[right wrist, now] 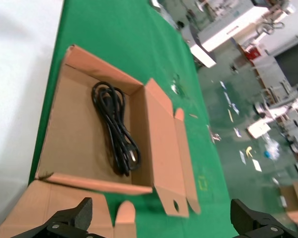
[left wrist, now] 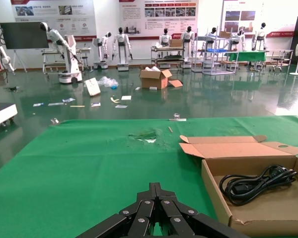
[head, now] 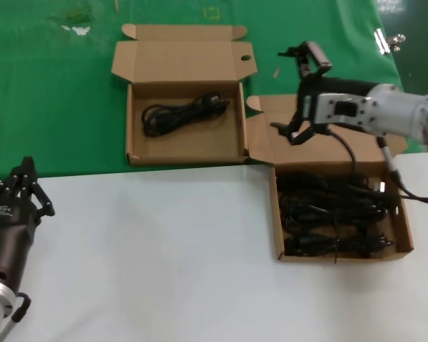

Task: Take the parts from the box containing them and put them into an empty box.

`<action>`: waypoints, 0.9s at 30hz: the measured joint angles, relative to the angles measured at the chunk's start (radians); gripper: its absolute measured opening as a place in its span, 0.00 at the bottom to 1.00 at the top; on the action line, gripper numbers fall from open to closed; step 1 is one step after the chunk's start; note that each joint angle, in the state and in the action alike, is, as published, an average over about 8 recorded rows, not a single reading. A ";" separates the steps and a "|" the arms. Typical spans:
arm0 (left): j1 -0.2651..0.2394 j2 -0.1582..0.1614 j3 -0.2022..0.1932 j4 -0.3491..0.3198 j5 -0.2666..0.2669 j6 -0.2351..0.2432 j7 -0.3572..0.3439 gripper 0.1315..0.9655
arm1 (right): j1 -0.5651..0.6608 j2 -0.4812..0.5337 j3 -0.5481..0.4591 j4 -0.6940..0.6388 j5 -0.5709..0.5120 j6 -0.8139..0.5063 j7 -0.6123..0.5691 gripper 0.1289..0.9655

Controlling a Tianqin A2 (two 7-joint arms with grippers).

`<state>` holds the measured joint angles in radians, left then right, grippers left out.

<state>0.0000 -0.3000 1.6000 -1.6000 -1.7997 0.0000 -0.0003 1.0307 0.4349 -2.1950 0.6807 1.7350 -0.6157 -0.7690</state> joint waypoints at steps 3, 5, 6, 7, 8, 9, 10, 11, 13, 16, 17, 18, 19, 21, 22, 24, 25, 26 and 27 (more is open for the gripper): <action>0.000 0.000 0.000 0.000 0.000 0.000 0.000 0.01 | -0.052 0.053 0.019 0.109 -0.043 0.018 0.093 0.98; 0.000 0.000 0.000 0.000 0.000 0.000 0.000 0.01 | -0.084 0.082 0.035 0.170 -0.067 0.029 0.145 0.99; 0.000 0.000 0.000 0.000 0.000 0.000 0.000 0.01 | -0.098 0.095 0.044 0.197 -0.078 0.034 0.169 0.99; 0.000 0.000 0.000 0.000 0.000 0.000 0.000 0.01 | -0.111 0.106 0.052 0.219 -0.086 0.038 0.188 0.99; 0.000 0.000 0.000 0.000 0.000 0.000 0.000 0.01 | -0.122 0.115 0.059 0.238 -0.094 0.041 0.205 0.99; 0.000 0.000 0.000 0.000 0.000 0.000 0.000 0.01 | -0.132 0.123 0.066 0.255 -0.101 0.044 0.219 1.00; 0.000 0.000 0.000 0.000 0.000 0.000 0.000 0.01 | -0.140 0.129 0.072 0.267 -0.106 0.046 0.231 1.00; 0.000 0.000 0.000 0.000 0.000 0.000 0.000 0.01 | -0.146 0.134 0.076 0.277 -0.110 0.048 0.239 1.00; 0.000 0.000 0.000 0.000 0.000 0.000 0.000 0.01 | -0.152 0.138 0.081 0.286 -0.114 0.050 0.248 1.00; 0.000 0.000 0.000 0.000 0.000 0.000 0.000 0.01 | -0.155 0.140 0.083 0.290 -0.115 0.051 0.252 1.00; 0.000 0.000 0.000 0.000 0.000 0.000 0.000 0.01 | -0.155 0.140 0.083 0.290 -0.115 0.051 0.252 1.00; 0.000 0.000 0.000 0.000 0.000 0.000 0.000 0.01 | -0.155 0.141 0.083 0.291 -0.115 0.051 0.252 1.00; 0.000 0.000 0.000 0.000 0.000 0.000 0.000 0.01 | -0.155 0.141 0.083 0.291 -0.115 0.051 0.252 1.00; 0.000 0.000 0.000 0.000 0.000 0.000 0.000 0.02 | -0.159 0.139 0.085 0.293 -0.115 0.054 0.254 1.00; 0.000 0.000 0.000 0.000 0.000 0.000 0.000 0.02 | -0.162 0.138 0.087 0.295 -0.114 0.056 0.256 1.00; 0.000 0.000 0.000 0.000 0.000 0.000 0.000 0.02 | -0.172 0.136 0.093 0.302 -0.112 0.062 0.261 1.00; 0.000 0.000 0.000 0.000 0.000 0.000 0.000 0.02 | -0.178 0.134 0.096 0.307 -0.111 0.066 0.265 1.00; 0.000 0.000 0.000 0.000 0.000 0.000 0.000 0.02 | -0.185 0.131 0.101 0.312 -0.109 0.070 0.269 1.00; 0.000 0.000 0.000 0.000 0.000 0.000 0.000 0.03 | -0.194 0.128 0.106 0.319 -0.108 0.076 0.274 1.00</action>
<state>0.0000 -0.3000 1.6001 -1.6000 -1.7997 0.0000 -0.0003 0.8364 0.5633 -2.0890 0.9992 1.6274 -0.5397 -0.4946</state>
